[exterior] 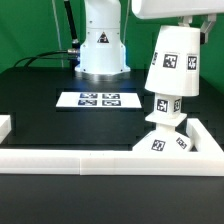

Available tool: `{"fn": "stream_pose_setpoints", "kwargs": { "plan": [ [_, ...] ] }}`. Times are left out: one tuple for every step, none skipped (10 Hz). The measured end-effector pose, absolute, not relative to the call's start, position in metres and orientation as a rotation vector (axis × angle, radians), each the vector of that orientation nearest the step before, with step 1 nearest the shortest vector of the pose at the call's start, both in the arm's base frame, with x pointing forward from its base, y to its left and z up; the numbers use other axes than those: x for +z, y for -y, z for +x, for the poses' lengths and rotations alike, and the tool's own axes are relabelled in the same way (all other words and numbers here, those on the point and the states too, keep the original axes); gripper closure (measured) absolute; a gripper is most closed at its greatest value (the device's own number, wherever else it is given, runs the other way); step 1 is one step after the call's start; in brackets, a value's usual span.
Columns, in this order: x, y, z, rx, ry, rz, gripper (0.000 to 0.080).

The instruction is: Assemble lamp

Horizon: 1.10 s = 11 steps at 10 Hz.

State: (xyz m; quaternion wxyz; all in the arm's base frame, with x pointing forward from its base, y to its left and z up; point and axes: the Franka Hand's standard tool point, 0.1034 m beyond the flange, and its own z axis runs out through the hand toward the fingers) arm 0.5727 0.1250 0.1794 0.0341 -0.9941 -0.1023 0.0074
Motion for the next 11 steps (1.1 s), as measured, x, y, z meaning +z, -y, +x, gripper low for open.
{"fn": "stream_pose_setpoints", "kwargs": {
  "plan": [
    [0.176,-0.121,0.572,0.018,0.343,-3.052,0.0755],
    [0.168,-0.113,0.568,0.024,0.354,-3.047,0.0754],
    [0.164,-0.11,0.567,0.034,0.347,-3.049,0.0754],
    [0.159,-0.109,0.567,0.037,0.351,-3.049,0.0754],
    [0.154,-0.107,0.567,0.043,0.351,-3.05,0.0754],
    [0.15,-0.107,0.567,0.047,0.35,-3.051,0.0754],
    [0.147,-0.108,0.567,0.039,0.349,-3.051,0.0754],
    [0.145,-0.109,0.567,0.038,0.351,-3.051,0.0754],
    [0.145,-0.109,0.568,0.037,0.35,-3.052,0.0754],
    [0.145,-0.109,0.568,0.037,0.351,-3.052,0.075],
    [0.146,-0.109,0.568,0.036,0.351,-3.052,0.075]
  ]
}}
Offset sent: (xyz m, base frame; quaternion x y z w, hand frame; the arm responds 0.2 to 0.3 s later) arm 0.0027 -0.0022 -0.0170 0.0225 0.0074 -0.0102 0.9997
